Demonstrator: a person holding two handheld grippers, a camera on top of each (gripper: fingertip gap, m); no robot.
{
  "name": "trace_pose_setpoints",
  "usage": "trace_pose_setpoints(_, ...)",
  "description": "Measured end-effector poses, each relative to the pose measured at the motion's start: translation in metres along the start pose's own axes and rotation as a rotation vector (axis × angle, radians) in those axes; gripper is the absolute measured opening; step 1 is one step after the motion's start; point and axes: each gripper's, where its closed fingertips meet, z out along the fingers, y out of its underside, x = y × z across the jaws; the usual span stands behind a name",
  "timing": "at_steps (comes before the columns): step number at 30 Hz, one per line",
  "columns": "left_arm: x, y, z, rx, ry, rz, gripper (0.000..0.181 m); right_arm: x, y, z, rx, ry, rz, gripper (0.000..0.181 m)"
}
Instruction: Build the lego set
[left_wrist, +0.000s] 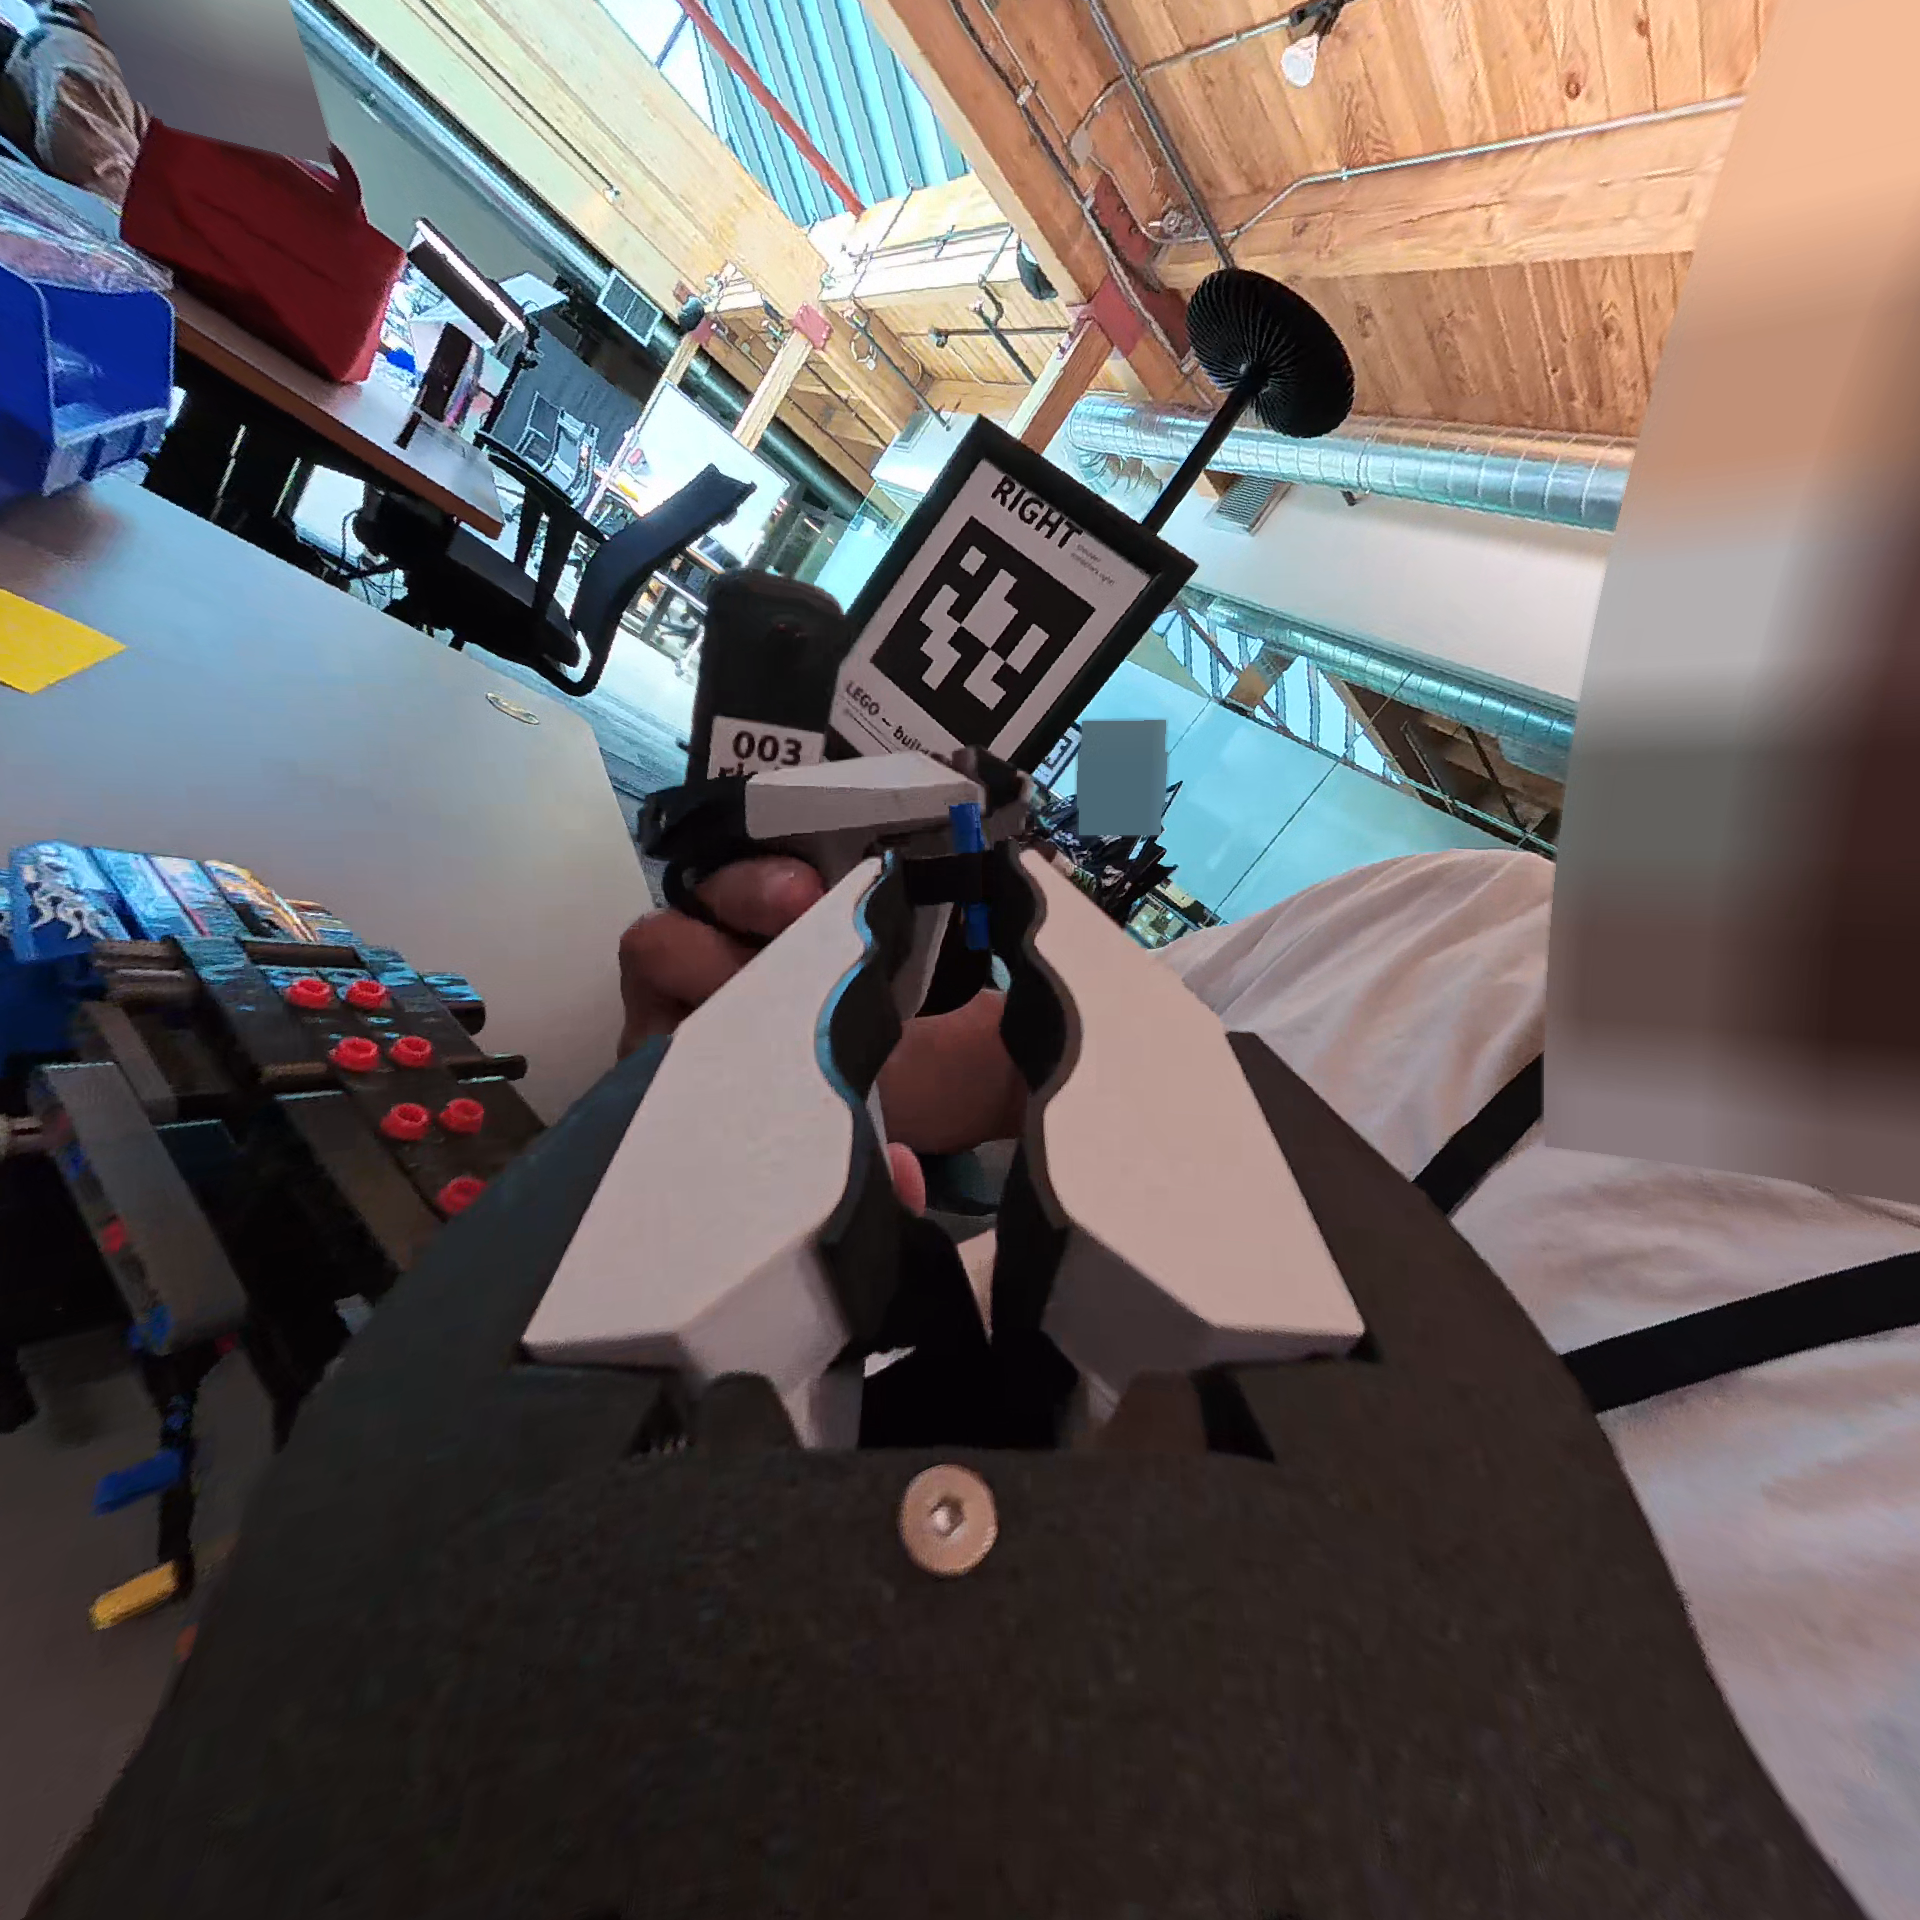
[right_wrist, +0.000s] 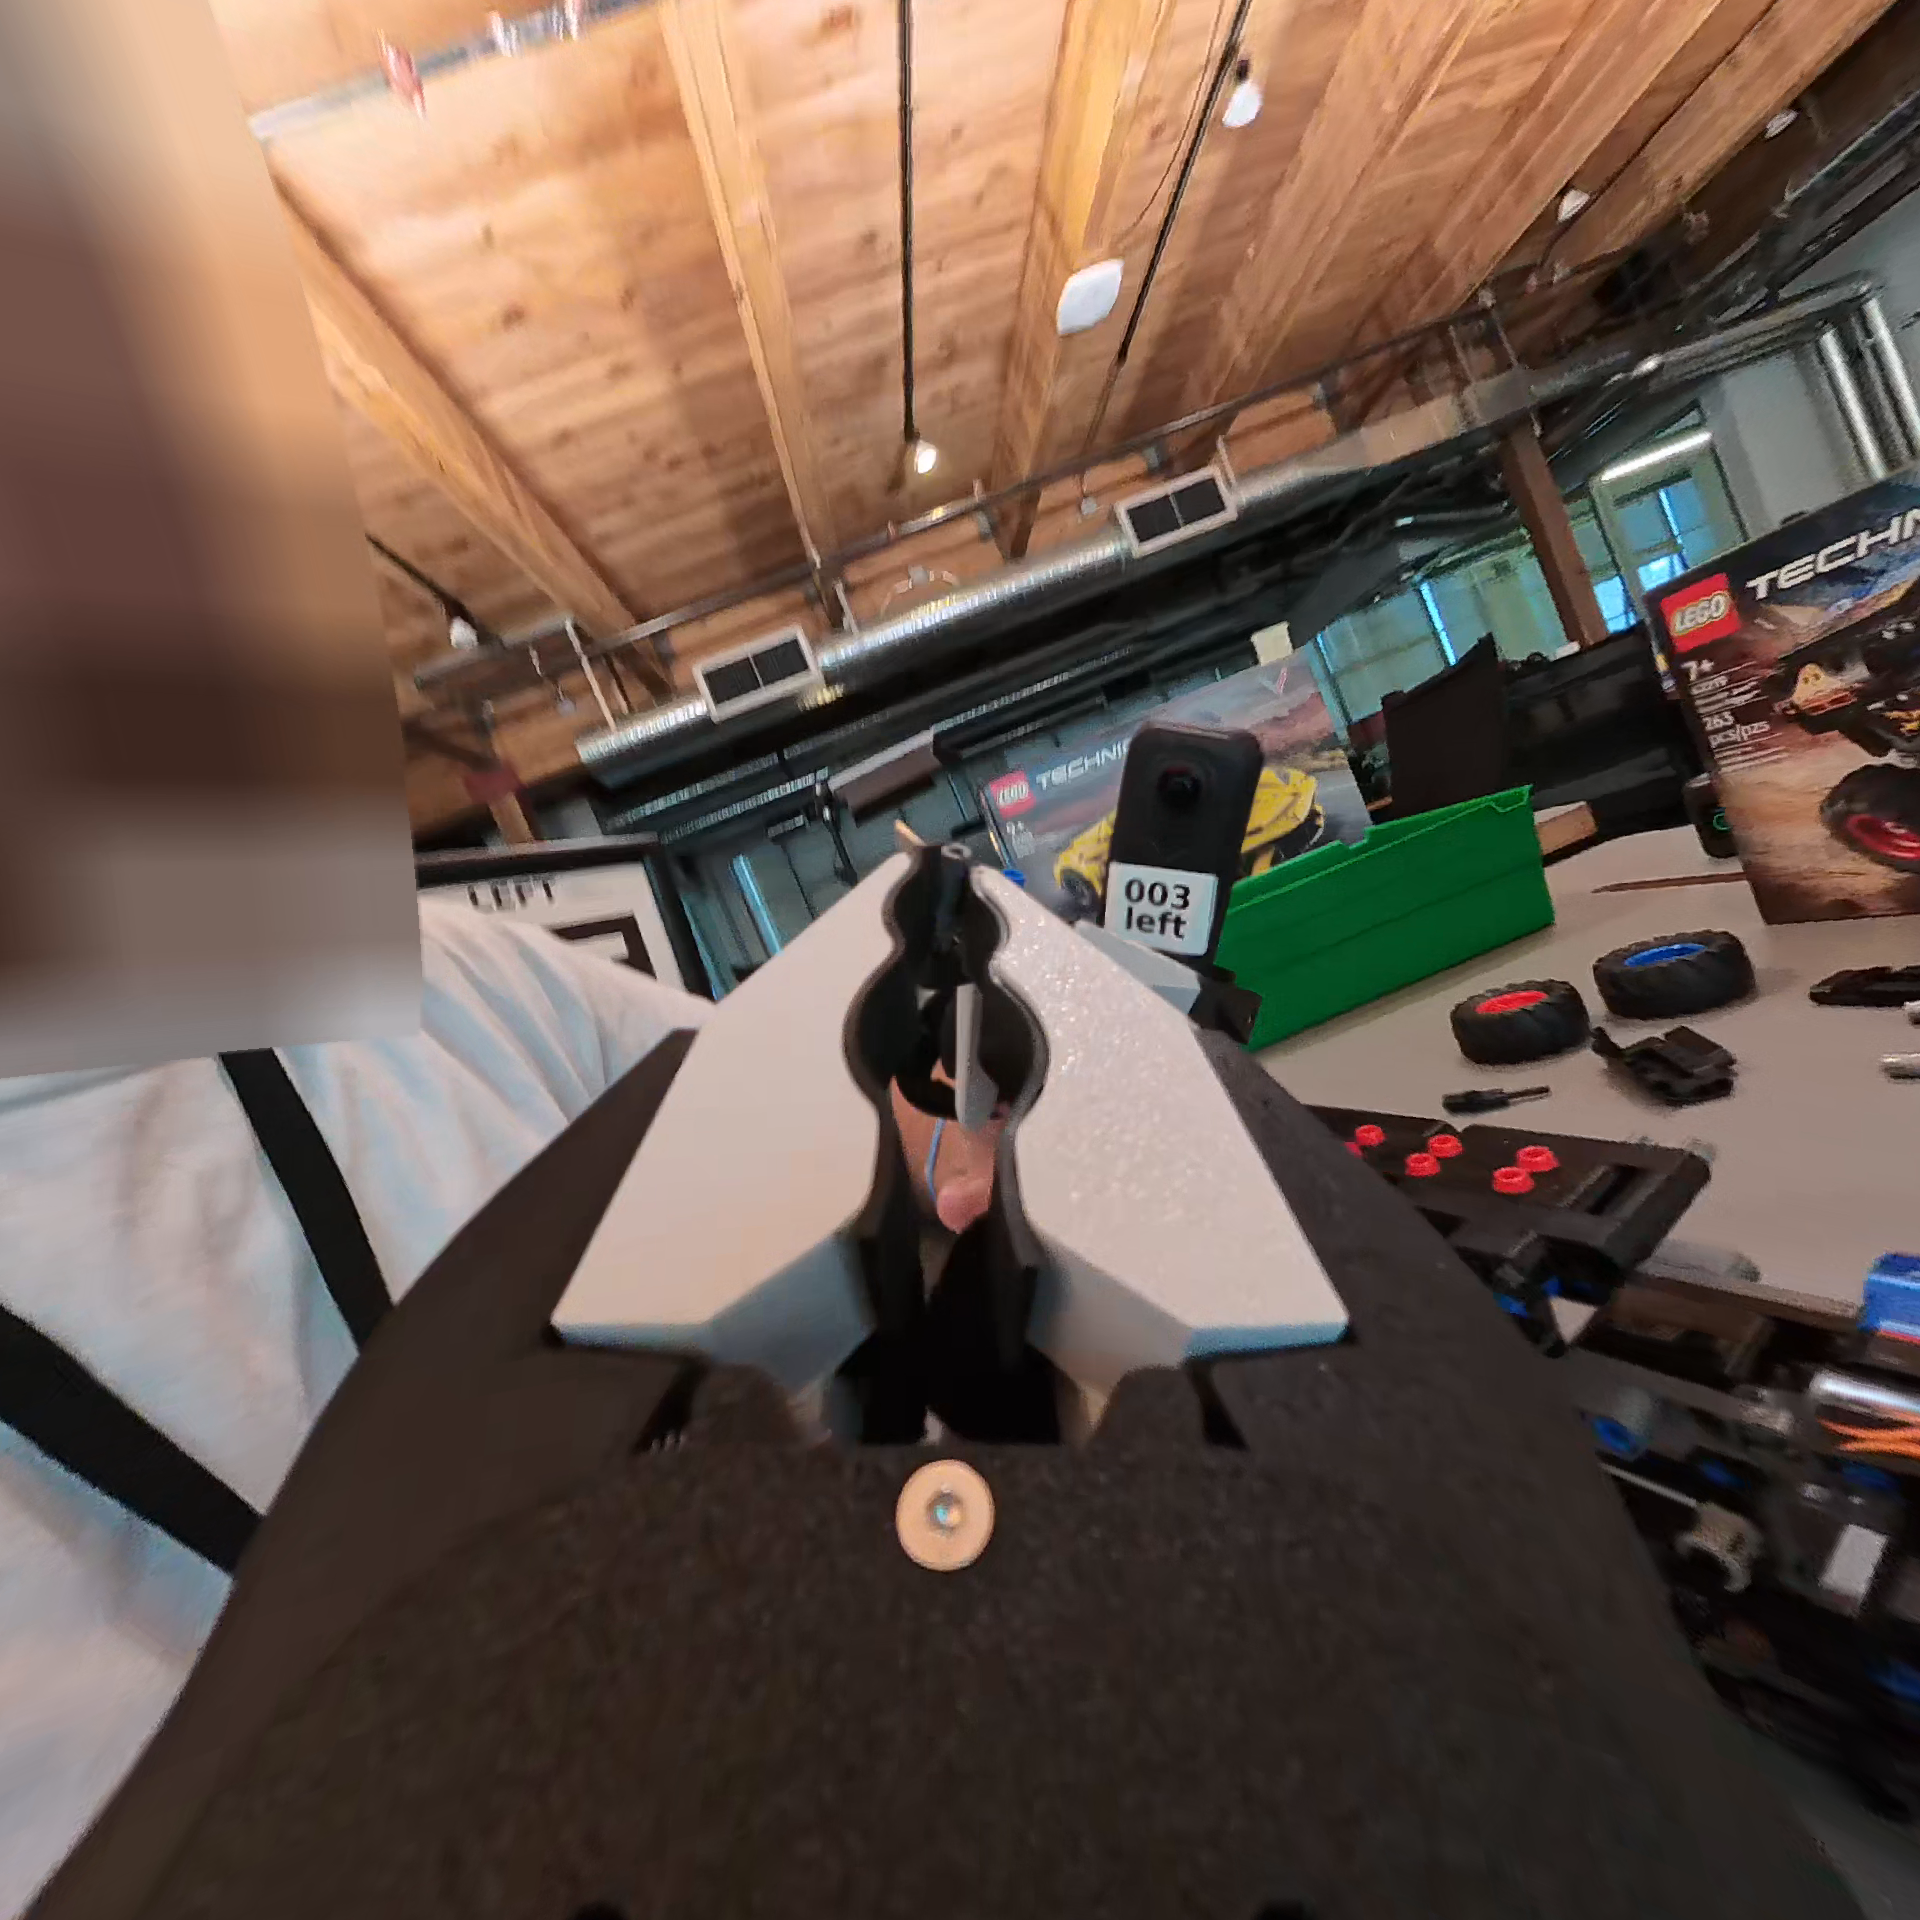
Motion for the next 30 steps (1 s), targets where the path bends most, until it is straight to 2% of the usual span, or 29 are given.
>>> trace_pose_setpoints(5, 0.003, 0.003, 0.002, -0.024, -0.032, 0.086, 0.014, -0.001, -0.006, 0.002, 0.05, 0.029, 0.052, 0.003)
trace_pose_setpoints(10, -0.006, 0.013, 0.002, -0.167, -0.166, 0.332, 0.014, 0.002, -0.004, 0.0, 0.034, 0.041, 0.084, 0.003)
trace_pose_setpoints(12, -0.015, 0.019, 0.0, -0.269, -0.257, 0.491, 0.014, 0.002, 0.001, 0.002, -0.014, 0.065, 0.025, 0.004)
trace_pose_setpoints(15, -0.031, 0.027, -0.002, -0.405, -0.386, 0.643, 0.012, 0.004, 0.022, 0.01, -0.219, 0.142, -0.125, 0.005)
trace_pose_setpoints(17, -0.033, 0.025, -0.002, -0.404, -0.396, 0.628, 0.012, 0.007, 0.02, 0.011, -0.245, 0.193, -0.181, 0.004)
trace_pose_setpoints(19, -0.041, 0.024, -0.008, -0.446, -0.443, 0.687, 0.013, 0.015, 0.02, 0.004, -0.294, 0.232, -0.189, 0.004)
trace_pose_setpoints(21, -0.037, 0.016, -0.01, -0.417, -0.408, 0.629, 0.013, 0.019, 0.007, -0.007, -0.234, 0.199, -0.033, 0.004)
trace_pose_setpoints(23, -0.041, 0.014, -0.013, -0.432, -0.411, 0.574, 0.013, 0.028, 0.009, -0.015, -0.237, 0.185, 0.032, 0.004)
trace_pose_setpoints(27, -0.046, 0.031, -0.006, -0.438, -0.382, 0.522, 0.01, 0.017, 0.027, 0.003, -0.285, 0.136, 0.002, 0.005)
trace_pose_setpoints(30, -0.042, 0.019, -0.01, -0.416, -0.381, 0.516, 0.009, 0.02, 0.011, -0.001, -0.267, 0.154, -0.048, 0.004)
